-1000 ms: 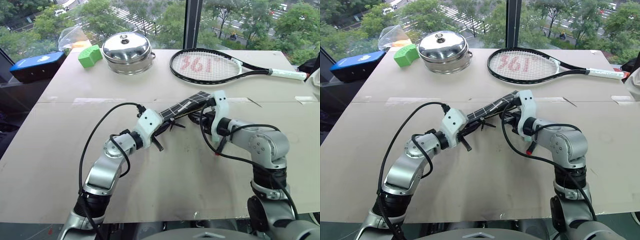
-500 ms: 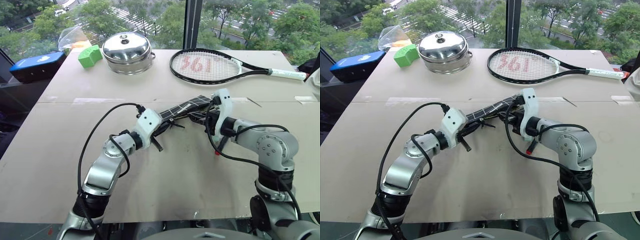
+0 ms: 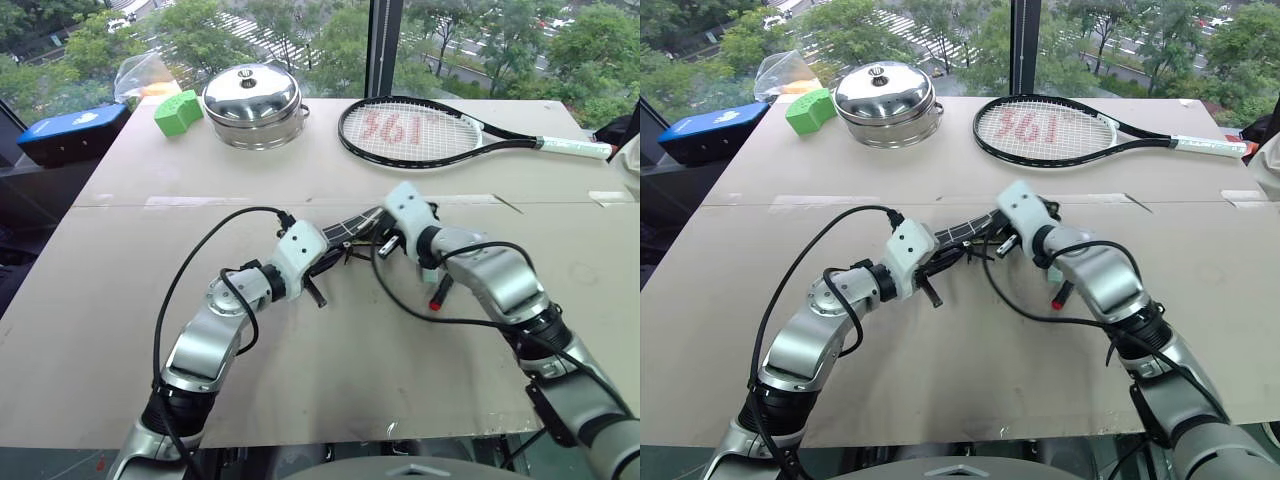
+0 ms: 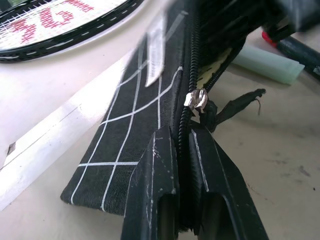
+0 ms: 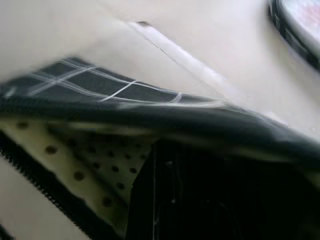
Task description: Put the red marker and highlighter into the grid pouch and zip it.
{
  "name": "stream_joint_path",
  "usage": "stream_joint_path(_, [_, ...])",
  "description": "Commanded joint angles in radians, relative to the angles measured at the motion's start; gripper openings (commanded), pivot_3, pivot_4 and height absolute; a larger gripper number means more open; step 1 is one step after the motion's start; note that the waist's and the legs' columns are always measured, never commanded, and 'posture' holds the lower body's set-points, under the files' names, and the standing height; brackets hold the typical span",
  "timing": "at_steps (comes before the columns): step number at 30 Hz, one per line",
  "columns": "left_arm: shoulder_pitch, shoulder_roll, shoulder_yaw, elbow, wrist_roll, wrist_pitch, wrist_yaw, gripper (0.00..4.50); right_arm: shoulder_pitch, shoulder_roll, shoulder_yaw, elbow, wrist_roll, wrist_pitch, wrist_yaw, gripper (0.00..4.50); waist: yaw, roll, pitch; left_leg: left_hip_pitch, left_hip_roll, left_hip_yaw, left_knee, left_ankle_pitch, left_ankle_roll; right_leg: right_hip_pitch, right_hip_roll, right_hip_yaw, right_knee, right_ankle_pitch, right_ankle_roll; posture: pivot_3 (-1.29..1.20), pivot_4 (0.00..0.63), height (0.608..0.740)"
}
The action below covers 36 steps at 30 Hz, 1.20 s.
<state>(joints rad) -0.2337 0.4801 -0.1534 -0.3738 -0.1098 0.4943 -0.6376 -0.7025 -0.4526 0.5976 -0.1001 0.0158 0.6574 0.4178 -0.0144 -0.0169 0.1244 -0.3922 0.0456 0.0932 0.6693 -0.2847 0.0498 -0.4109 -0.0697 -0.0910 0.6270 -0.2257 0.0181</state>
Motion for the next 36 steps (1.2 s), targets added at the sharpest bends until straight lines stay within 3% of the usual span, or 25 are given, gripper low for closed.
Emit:
stream_joint_path(1, [-0.019, 0.009, 0.009, -0.012, -0.001, -0.018, -0.001, 0.00, -0.076, -0.072, 0.184, 0.069, -0.249, -0.268, 0.100, 0.08, 0.001, 0.000, 0.000, 0.000, 0.000, 0.000, 0.000, 0.000, 0.000, 0.000, 0.000, 0.000, 0.000, 0.000, 0.000, 0.00, 0.150, 0.740])
stream_joint_path(2, [-0.020, 0.009, 0.008, -0.008, 0.001, -0.018, 0.002, 0.00, -0.093, -0.081, 0.201, 0.089, -0.278, -0.300, 0.113, 0.08, 0.002, 0.000, 0.000, 0.000, 0.000, 0.000, 0.000, 0.000, 0.000, 0.000, 0.000, 0.000, 0.000, 0.000, 0.000, 0.00, 0.150, 0.740])
stream_joint_path(5, [-0.018, 0.008, 0.006, -0.007, 0.005, -0.017, 0.010, 0.00, -0.136, -0.078, 0.201, 0.144, -0.332, -0.338, 0.147, 0.87, 0.002, 0.000, 0.000, 0.000, 0.000, 0.001, 0.001, 0.000, 0.000, 0.000, 0.000, -0.001, 0.000, 0.000, 0.000, 0.00, 0.150, 0.740])
stream_joint_path(14, [-0.012, 0.013, 0.020, 0.003, 0.008, -0.002, 0.027, 0.00, -0.092, -0.120, 0.115, 0.128, -0.447, -0.389, 0.208, 4.48, 0.003, 0.000, 0.000, 0.000, 0.001, 0.002, 0.001, 0.001, -0.001, 0.000, -0.001, -0.002, 0.000, 0.000, 0.000, 0.00, 0.150, 0.740])
stream_joint_path(19, [-0.024, 0.023, 0.020, 0.028, 0.015, 0.000, 0.027, 0.00, 0.016, -0.136, -0.013, -0.016, -0.386, -0.278, 0.278, 4.48, 0.008, 0.000, 0.000, 0.000, 0.001, 0.001, 0.001, 0.001, -0.002, 0.001, -0.001, -0.003, 0.000, 0.000, 0.000, 0.00, 0.150, 0.740])
stream_joint_path(26, [-0.041, 0.048, 0.034, 0.073, 0.025, -0.005, 0.035, 0.00, 0.265, -0.005, -0.391, -0.483, -0.115, 0.292, 0.320, 4.48, 0.014, -0.001, 0.000, 0.000, 0.001, -0.001, 0.001, 0.001, -0.002, 0.001, -0.001, -0.003, 0.001, 0.000, 0.000, 0.00, 0.150, 0.740])
stream_joint_path(31, [-0.045, 0.045, 0.042, 0.083, 0.023, -0.007, 0.044, 0.00, 0.386, 0.119, -0.489, -0.685, -0.100, 0.680, 0.180, 4.48, 0.023, -0.001, 0.000, -0.001, 0.001, -0.004, 0.001, 0.001, -0.002, 0.001, -0.001, -0.003, 0.001, 0.000, 0.000, 0.00, 0.150, 0.740])
stream_joint_path(36, [-0.058, 0.035, 0.033, 0.101, 0.023, -0.015, 0.044, 0.00, 0.396, 0.270, -0.487, -0.594, -0.147, 0.775, -0.041, 4.48, 0.023, -0.001, 0.000, -0.001, 0.000, -0.003, 0.001, 0.001, -0.002, 0.001, -0.001, -0.003, 0.001, 0.000, 0.000, 0.00, 0.150, 0.740])
